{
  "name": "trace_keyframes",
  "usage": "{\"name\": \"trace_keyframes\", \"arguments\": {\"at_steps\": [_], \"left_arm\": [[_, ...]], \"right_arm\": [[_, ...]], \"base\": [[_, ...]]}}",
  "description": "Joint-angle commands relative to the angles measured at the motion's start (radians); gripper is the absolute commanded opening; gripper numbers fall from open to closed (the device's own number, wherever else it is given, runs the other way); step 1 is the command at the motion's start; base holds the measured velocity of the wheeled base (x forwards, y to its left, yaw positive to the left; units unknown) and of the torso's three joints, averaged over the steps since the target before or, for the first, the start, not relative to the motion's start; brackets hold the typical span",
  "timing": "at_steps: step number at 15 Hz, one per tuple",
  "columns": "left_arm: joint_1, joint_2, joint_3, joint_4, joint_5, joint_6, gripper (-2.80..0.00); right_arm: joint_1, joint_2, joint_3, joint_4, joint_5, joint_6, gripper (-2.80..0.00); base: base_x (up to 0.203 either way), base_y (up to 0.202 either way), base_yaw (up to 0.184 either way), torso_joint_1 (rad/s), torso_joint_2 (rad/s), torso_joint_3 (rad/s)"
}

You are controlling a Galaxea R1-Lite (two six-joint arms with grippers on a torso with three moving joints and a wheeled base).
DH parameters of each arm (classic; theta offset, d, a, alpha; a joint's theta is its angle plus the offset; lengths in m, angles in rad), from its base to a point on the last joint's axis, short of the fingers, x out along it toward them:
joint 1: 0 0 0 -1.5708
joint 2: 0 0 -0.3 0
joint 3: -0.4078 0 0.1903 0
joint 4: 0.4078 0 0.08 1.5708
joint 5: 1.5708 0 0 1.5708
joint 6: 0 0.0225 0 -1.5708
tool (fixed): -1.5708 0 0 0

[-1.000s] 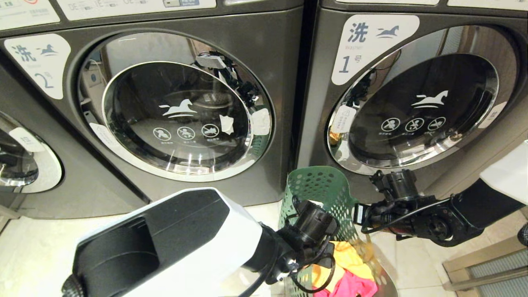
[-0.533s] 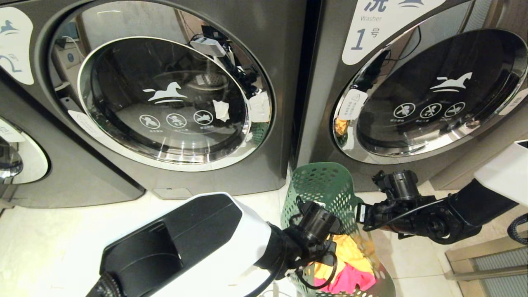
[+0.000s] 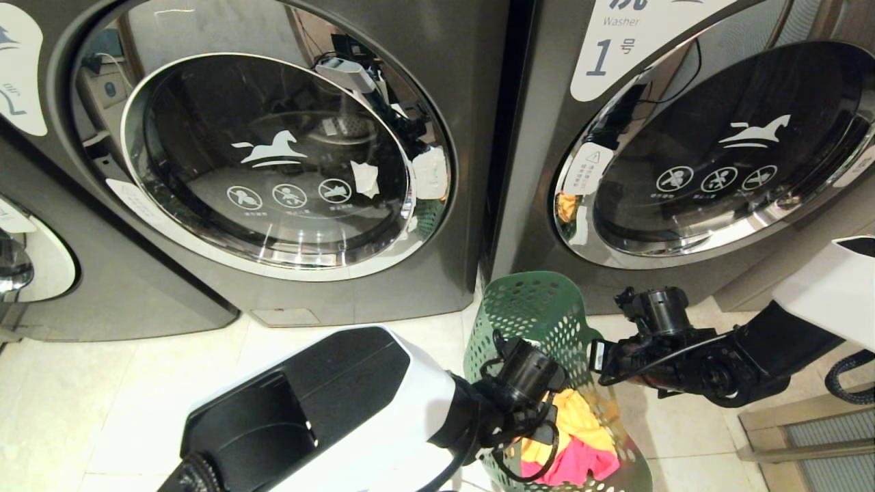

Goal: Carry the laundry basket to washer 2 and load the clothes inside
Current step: Pick up the clothes basket and put it beside the washing machine

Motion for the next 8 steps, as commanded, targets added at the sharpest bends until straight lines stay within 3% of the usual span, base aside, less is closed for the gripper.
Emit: {"name": "trace_keyframes", "arguments": {"at_steps": [1,8], "left_arm": [[0.000,0.000,-0.003,0.000,0.002,-0.002,-2.80],[0.000,0.001,-0.003,0.000,0.002,-0.002,-2.80]], "right_arm": [[0.000,0.002,0.002,-0.003,0.000,0.003,-2.80],[-0.005,0.003,0.000,-0.005,0.000,-0.017,-2.80]], "base": [[0.000,0.000,0.000,0.000,0.00,0.000],[0.000,0.000,0.000,0.000,0.00,0.000]]}}
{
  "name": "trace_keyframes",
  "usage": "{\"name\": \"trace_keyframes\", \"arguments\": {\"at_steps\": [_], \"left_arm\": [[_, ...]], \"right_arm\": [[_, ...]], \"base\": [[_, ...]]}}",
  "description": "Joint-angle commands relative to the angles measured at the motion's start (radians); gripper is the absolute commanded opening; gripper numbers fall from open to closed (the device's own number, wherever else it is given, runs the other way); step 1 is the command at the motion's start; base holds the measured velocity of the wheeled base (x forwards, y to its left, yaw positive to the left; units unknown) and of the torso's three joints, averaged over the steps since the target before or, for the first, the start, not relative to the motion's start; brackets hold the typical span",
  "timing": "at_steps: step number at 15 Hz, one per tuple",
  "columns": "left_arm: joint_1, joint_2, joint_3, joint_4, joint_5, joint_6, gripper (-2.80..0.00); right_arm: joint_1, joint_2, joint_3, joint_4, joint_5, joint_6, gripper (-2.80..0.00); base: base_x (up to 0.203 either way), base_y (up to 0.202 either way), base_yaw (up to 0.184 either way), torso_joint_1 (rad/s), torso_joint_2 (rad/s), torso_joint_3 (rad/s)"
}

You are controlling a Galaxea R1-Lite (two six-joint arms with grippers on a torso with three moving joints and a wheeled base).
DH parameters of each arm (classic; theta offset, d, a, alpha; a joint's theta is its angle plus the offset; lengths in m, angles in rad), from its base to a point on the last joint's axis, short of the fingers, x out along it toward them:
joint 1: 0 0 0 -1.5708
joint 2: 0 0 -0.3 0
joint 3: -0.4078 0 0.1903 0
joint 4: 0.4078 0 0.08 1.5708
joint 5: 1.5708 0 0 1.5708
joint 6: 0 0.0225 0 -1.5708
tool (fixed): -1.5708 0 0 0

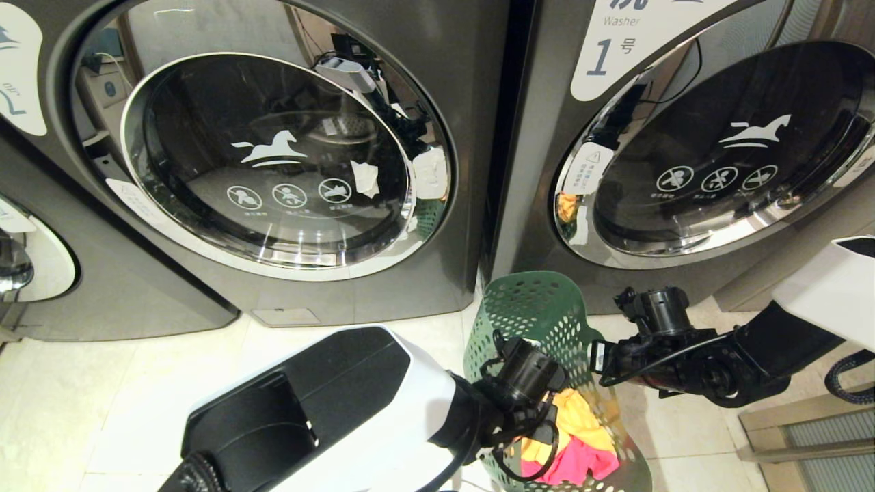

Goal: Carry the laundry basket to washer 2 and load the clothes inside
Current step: Pick up the clothes basket and put it beside the washing machine

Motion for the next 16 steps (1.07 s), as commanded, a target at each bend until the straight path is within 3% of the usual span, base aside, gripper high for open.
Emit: {"name": "trace_keyframes", "arguments": {"at_steps": [1,7,8,9,10,14,16], "left_arm": [[0.000,0.000,0.000,-0.002,0.001,-0.002,-2.80],[0.002,-0.012,-0.018,0.030,0.001,-0.020,-2.80],[0.001,-0.011,-0.027,0.057,0.003,-0.021,-2.56],[0.000,-0.003,-0.030,0.064,0.005,-0.021,0.00],[0.000,0.004,-0.033,0.064,0.008,-0.022,0.00],[0.002,0.007,-0.041,0.089,0.011,-0.025,0.00],[0.005,-0.019,-0.037,0.167,0.022,-0.025,0.00]], "right_arm": [[-0.001,0.002,0.000,-0.004,0.000,0.002,-2.80],[-0.001,0.011,0.001,-0.017,0.000,0.001,-2.80],[-0.001,0.017,0.002,-0.028,0.000,0.001,-2.80],[-0.001,0.025,0.004,-0.043,-0.002,0.000,-2.80],[-0.001,0.025,0.003,-0.045,-0.001,0.000,0.00],[-0.001,0.032,0.001,-0.045,-0.002,0.001,0.00],[-0.001,0.007,0.004,-0.044,-0.002,-0.002,0.00]], "base": [[0.000,0.000,0.000,0.000,0.00,0.000],[0.000,0.000,0.000,0.000,0.00,0.000],[0.000,0.000,0.000,0.000,0.00,0.000],[0.000,0.000,0.000,0.000,0.00,0.000],[0.000,0.000,0.000,0.000,0.00,0.000],[0.000,0.000,0.000,0.000,0.00,0.000],[0.000,0.000,0.000,0.000,0.00,0.000]]}}
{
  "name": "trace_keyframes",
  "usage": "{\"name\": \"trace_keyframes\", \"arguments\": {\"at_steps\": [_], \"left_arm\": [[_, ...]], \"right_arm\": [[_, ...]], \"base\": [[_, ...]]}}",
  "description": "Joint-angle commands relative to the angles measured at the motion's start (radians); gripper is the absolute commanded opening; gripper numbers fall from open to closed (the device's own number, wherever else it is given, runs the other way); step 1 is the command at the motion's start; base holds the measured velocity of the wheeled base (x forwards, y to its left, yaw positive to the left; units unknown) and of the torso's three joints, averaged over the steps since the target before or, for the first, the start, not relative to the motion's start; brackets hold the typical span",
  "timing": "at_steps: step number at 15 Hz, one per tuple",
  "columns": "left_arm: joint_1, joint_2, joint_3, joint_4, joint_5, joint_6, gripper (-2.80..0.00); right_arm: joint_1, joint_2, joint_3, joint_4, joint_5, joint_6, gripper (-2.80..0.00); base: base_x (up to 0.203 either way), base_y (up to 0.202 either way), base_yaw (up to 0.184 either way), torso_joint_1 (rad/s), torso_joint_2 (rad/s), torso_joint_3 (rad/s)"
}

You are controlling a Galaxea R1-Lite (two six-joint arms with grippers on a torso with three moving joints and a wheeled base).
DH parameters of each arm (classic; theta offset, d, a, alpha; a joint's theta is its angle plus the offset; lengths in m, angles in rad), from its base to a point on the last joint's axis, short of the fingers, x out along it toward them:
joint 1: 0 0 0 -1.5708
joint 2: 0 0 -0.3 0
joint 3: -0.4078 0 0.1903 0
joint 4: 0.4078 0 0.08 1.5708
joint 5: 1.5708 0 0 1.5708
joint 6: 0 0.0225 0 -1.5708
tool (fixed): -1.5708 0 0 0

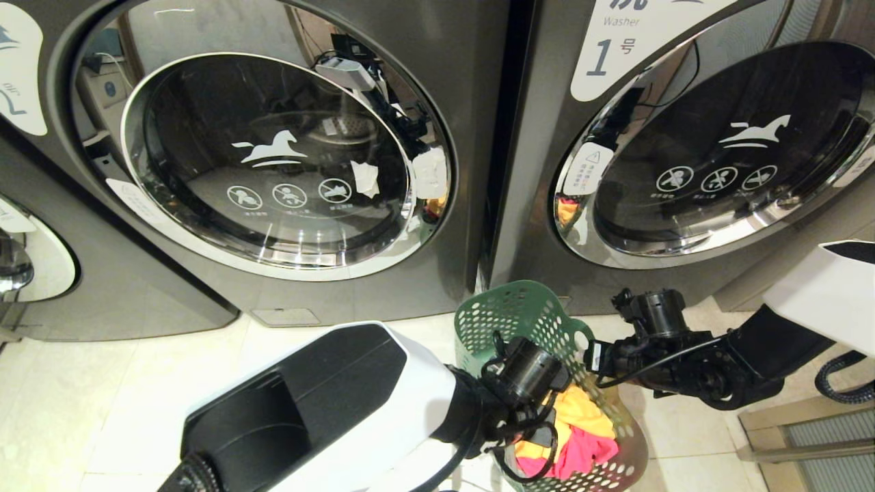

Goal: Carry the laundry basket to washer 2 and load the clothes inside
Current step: Pick up the clothes basket and put it beside the washing machine

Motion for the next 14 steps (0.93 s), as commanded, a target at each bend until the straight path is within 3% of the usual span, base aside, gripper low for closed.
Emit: {"name": "trace_keyframes", "arguments": {"at_steps": [1,7,10,14], "left_arm": [[0.003,-0.040,0.001,0.083,0.036,-0.003,0.00],[0.007,-0.052,0.002,0.172,0.219,-0.003,0.00],[0.005,-0.098,0.018,0.212,0.238,-0.020,0.00],[0.001,-0.252,0.090,0.225,0.238,-0.067,0.00]], "right_arm": [[0.000,-0.034,0.007,-0.001,-0.001,-0.003,0.00],[0.001,-0.101,0.053,0.004,-0.002,-0.031,0.00],[0.000,-0.133,0.100,0.012,-0.006,-0.088,0.00],[-0.007,-0.094,0.103,0.025,-0.110,-0.113,0.00]], "base": [[0.000,0.000,0.000,0.000,0.00,0.000],[0.000,0.000,0.000,0.000,0.00,0.000],[0.000,0.000,0.000,0.000,0.00,0.000],[0.000,0.000,0.000,0.000,0.00,0.000]]}}
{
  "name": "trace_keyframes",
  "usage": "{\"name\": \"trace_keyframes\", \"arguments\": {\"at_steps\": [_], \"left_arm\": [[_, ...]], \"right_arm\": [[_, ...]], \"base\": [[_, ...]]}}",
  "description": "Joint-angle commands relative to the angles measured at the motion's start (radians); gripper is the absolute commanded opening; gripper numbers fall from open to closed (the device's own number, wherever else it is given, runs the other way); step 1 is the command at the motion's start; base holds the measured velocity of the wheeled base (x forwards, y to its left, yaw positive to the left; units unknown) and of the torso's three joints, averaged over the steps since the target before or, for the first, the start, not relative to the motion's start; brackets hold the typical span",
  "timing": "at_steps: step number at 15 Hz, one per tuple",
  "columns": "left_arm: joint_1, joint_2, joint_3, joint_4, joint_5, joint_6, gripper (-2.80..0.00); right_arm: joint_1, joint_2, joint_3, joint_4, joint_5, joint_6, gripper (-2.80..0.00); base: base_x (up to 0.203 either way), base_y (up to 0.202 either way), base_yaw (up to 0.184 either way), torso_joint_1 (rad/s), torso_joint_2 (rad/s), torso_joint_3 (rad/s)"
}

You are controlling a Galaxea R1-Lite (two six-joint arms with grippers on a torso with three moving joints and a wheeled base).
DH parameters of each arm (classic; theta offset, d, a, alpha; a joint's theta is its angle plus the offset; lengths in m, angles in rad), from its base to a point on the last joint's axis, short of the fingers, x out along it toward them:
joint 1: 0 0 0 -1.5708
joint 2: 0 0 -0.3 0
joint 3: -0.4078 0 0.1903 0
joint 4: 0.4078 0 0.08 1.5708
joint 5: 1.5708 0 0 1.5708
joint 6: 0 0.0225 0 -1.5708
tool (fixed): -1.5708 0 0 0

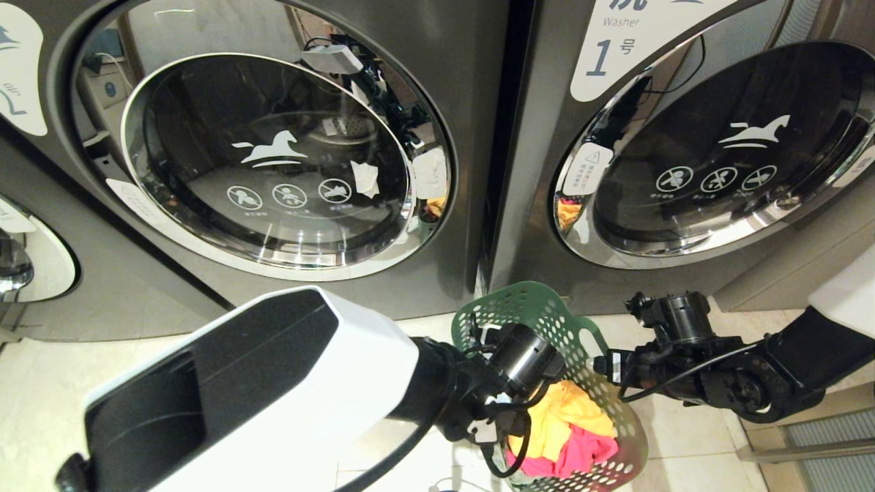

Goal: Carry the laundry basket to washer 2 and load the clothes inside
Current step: Pick up the clothes basket and put it beside the washing machine

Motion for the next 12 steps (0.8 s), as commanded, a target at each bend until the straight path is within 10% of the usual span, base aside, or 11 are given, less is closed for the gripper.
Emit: {"name": "trace_keyframes", "arguments": {"at_steps": [1,12], "left_arm": [[0.003,-0.138,0.055,0.001,0.003,-0.016,0.00],[0.084,-0.545,0.381,-0.005,-0.003,-0.066,0.00]], "right_arm": [[-0.002,0.014,-0.010,0.013,-0.012,-0.008,0.00],[-0.025,0.242,-0.229,-0.027,0.034,-0.044,0.00]], "base": [[0.000,0.000,0.000,0.000,0.00,0.000],[0.000,0.000,0.000,0.000,0.00,0.000]]}}
